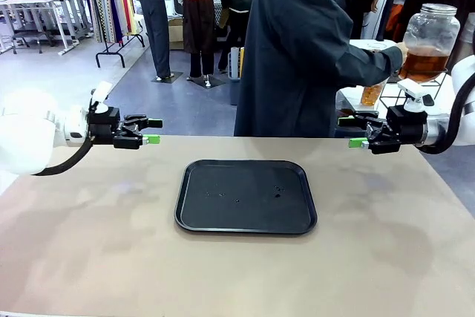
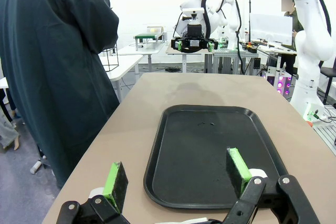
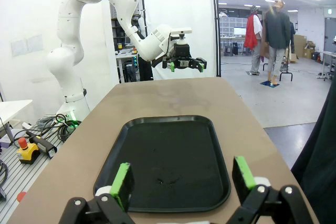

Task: Pour the drink into the iced cup.
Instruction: Open the gripper to release the iced cup you were holding.

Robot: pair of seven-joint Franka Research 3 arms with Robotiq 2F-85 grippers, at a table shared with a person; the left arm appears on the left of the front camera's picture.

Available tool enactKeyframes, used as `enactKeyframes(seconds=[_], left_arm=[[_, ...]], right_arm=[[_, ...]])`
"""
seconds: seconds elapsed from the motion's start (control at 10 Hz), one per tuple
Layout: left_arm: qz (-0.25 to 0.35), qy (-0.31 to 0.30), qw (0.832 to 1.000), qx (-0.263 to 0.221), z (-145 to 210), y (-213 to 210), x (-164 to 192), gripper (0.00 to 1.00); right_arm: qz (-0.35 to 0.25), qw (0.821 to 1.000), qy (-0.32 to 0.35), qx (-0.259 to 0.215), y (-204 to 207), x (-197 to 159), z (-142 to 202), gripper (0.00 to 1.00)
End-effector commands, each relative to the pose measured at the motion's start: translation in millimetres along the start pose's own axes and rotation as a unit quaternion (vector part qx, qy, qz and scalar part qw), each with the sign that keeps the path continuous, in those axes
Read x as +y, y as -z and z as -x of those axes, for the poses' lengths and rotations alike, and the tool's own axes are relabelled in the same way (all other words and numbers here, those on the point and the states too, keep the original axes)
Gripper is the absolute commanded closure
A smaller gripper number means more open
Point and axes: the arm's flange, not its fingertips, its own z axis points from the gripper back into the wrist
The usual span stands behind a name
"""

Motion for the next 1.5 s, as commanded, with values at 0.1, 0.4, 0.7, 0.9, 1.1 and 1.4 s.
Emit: enactKeyframes(seconds=[0.1,0.4,0.7,0.9,1.1,1.4], left_arm=[[-0.001,0.002,1.000,0.000,-1.6,0.1,1.4,0.00],[-0.001,0.002,1.000,0.000,-1.6,0.1,1.4,0.00],[-0.001,0.002,1.000,0.000,-1.6,0.1,1.4,0.00],[-0.001,0.002,1.000,0.000,-1.6,0.1,1.4,0.00],[-0.001,0.002,1.000,0.000,-1.6,0.1,1.4,0.00],[-0.001,0.002,1.000,0.000,-1.6,0.1,1.4,0.00]], right_arm=[[-0.004,1.000,-0.001,0.002,1.0,-0.6,-2.7,0.00],[-0.004,1.000,-0.001,0.002,1.0,-0.6,-2.7,0.00],[-0.004,1.000,-0.001,0.002,1.0,-0.6,-2.7,0.00],[-0.004,1.000,-0.001,0.002,1.0,-0.6,-2.7,0.00],[-0.004,1.000,-0.001,0.002,1.0,-0.6,-2.7,0.00],[-0.004,1.000,-0.001,0.002,1.0,-0.6,-2.7,0.00]])
